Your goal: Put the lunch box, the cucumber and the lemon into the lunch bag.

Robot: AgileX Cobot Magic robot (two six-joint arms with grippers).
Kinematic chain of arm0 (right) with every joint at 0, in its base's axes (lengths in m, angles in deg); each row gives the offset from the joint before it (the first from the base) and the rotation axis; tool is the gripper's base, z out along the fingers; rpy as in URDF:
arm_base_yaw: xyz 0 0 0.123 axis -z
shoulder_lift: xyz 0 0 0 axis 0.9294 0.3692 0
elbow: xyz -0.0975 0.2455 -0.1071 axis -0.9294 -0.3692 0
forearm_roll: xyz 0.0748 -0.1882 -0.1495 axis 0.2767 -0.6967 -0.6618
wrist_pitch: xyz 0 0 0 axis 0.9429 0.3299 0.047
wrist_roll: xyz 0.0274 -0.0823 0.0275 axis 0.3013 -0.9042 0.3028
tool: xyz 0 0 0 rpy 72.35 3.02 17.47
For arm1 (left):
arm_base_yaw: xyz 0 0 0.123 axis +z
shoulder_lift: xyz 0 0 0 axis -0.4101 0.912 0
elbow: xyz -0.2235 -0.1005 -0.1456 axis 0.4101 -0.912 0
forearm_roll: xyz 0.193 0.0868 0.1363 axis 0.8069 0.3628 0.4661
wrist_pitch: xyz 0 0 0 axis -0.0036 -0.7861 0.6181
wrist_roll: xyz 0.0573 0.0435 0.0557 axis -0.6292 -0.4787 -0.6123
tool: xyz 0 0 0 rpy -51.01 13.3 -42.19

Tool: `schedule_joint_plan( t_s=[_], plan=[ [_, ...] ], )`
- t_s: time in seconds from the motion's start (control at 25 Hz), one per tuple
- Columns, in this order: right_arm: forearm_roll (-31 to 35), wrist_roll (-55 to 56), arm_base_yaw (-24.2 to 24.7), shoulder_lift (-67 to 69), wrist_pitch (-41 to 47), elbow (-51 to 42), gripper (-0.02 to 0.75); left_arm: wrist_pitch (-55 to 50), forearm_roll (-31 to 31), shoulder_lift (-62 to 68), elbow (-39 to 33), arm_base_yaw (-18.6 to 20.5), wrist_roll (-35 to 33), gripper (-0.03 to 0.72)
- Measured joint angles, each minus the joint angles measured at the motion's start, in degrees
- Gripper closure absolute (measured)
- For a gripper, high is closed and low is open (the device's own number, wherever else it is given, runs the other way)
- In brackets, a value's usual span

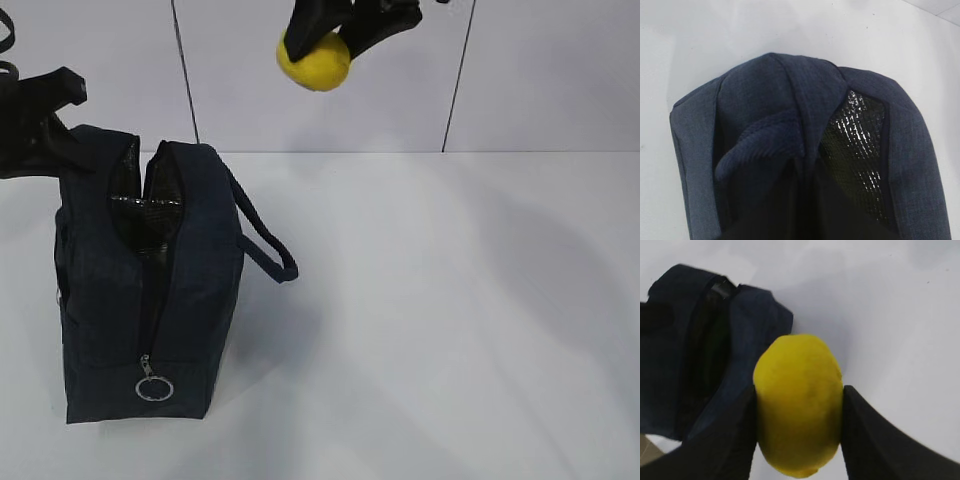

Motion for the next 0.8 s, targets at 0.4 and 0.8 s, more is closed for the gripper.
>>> schedule_joint_plan(
  t_s=[0.4,0.8],
  plan=[
    [-0.5,11.8,-6.5,-4.7,0.1,-5.4,0.355,0.3,0.0,0.0,0.0,0.0,0.0,0.682],
    [-4.0,19.2,-17.0,-2.2,-5.8,-5.6,0.355,0.8,-0.1,0.0,0.0,0.0,0.0,0.682]
  ],
)
